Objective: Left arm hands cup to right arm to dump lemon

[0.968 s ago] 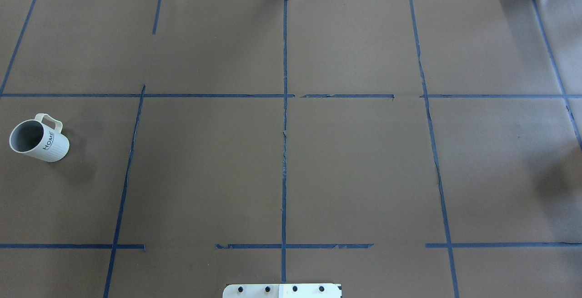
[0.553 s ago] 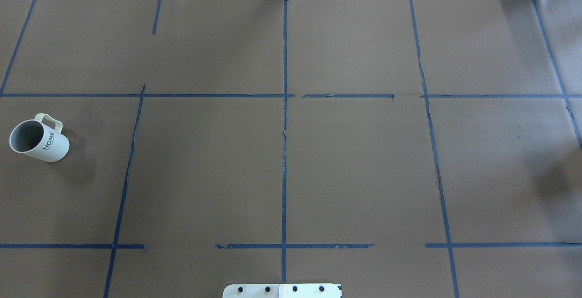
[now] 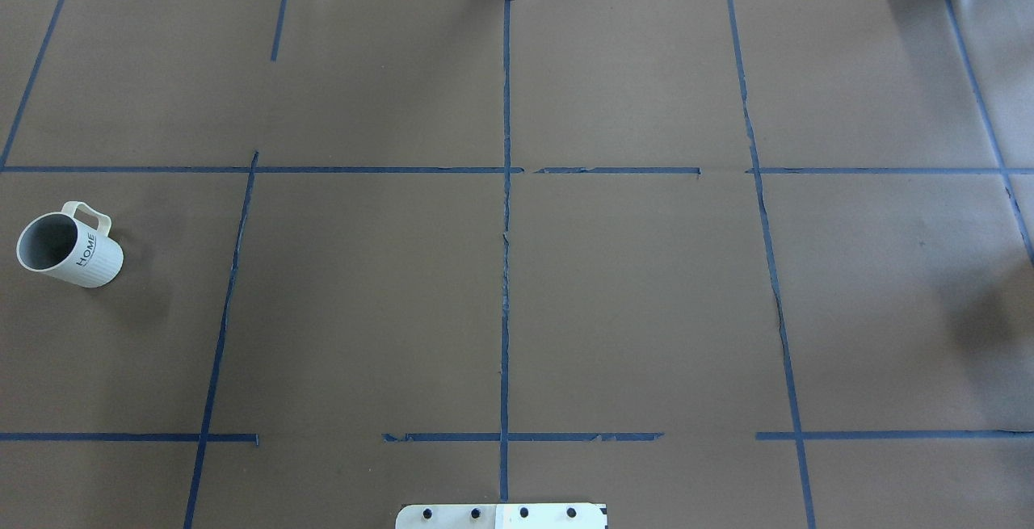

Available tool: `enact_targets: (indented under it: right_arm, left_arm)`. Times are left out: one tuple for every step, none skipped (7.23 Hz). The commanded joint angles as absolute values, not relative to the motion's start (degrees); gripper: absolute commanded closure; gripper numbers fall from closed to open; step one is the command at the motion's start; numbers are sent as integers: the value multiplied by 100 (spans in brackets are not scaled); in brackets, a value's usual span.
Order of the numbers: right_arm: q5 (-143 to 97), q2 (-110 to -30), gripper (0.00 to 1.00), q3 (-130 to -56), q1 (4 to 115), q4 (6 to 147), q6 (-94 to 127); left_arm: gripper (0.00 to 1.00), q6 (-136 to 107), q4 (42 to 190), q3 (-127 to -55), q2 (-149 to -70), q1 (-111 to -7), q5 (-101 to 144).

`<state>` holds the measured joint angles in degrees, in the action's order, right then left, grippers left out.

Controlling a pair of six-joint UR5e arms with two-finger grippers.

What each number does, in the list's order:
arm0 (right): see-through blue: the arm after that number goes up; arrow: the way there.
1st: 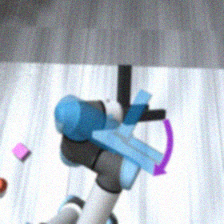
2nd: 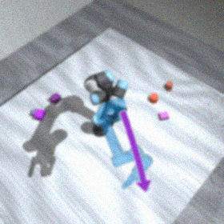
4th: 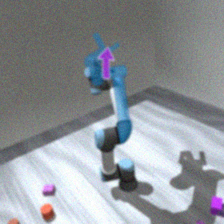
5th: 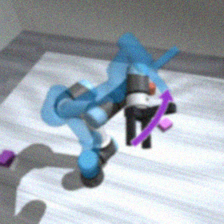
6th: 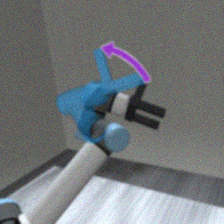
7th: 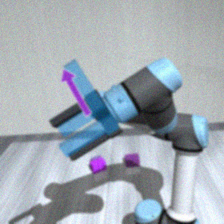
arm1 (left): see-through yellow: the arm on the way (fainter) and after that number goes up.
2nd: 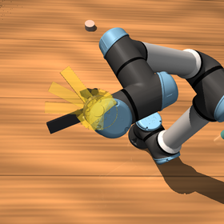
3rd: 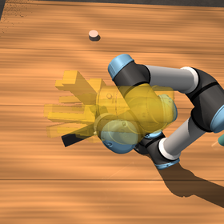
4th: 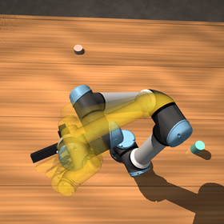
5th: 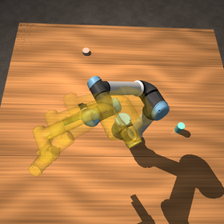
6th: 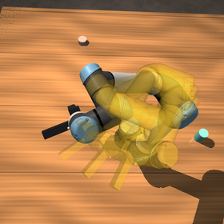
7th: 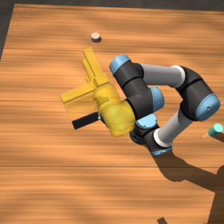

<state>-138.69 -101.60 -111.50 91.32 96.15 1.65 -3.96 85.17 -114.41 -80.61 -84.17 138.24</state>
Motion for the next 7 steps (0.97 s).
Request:
enact_targets:
  right_arm:
    - [-13860,-10160,0,-11145,9132,9615,167]
    - [-13869,-10160,0,-11153,9132,9615,176]
    - [-13869,-10160,0,-11153,9132,9615,176]
    - [-13869,-10160,0,-11153,9132,9615,176]
    - [-13869,-10160,0,-11153,9132,9615,176]
    - [-13869,-10160,0,-11153,9132,9615,176]
    - [-13869,-10160,0,-11153,9132,9615,176]
  left_arm:
    - [0,-387,8517,-11478,-8060,-8402,13825]
    - [0,-387,8517,-11487,-8060,-8402,13825]
    - [0,-378,8517,-11540,-8068,-8402,13825]
    - [0,-378,8517,-11540,-8068,-8402,13825]
    - [0,-378,8517,-11540,-8068,-8402,13825]
    - [0,-378,8517,-11549,-8060,-8402,13825]
    - [0,-378,8517,-11566,-8068,-8402,13825]
